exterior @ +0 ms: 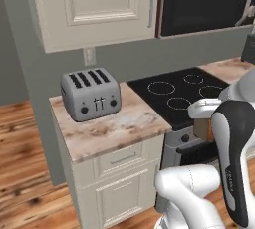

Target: Start the toaster. Once the lever pops up, take the bread to the plate on the dining counter.

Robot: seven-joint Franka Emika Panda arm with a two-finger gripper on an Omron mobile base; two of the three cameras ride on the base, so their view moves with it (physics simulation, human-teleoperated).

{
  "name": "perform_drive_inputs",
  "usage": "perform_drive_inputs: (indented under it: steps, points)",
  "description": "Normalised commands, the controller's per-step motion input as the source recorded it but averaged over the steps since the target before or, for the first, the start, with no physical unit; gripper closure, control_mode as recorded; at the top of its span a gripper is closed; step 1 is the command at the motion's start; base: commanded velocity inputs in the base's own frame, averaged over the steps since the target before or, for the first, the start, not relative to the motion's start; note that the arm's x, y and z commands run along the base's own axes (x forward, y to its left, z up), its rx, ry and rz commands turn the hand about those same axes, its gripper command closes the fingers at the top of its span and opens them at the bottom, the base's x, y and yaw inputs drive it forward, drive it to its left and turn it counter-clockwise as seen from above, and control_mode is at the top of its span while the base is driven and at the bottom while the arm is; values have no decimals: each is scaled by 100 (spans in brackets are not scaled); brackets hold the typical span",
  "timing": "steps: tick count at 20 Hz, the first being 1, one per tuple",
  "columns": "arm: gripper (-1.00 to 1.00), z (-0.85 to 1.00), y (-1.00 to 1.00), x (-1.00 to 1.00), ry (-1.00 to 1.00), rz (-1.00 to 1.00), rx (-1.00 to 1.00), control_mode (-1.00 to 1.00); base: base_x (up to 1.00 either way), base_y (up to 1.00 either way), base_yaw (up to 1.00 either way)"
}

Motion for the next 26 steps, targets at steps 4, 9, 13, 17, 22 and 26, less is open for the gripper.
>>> perform_drive_inputs:
  steps: [4,9,13,17,22,26]
  points:
    - [100,0,0,0,0,0,0,100,4,20,-29]
    - [100,0,0,0,0,0,0,100,0,23,-31]
    - [100,0,0,0,0,0,0,100,0,20,-30]
    - [100,0,0,0,0,0,0,100,2,17,-31]
    - [100,0,0,0,0,0,0,100,3,16,-30]
    - [100,0,0,0,0,0,0,100,5,20,-30]
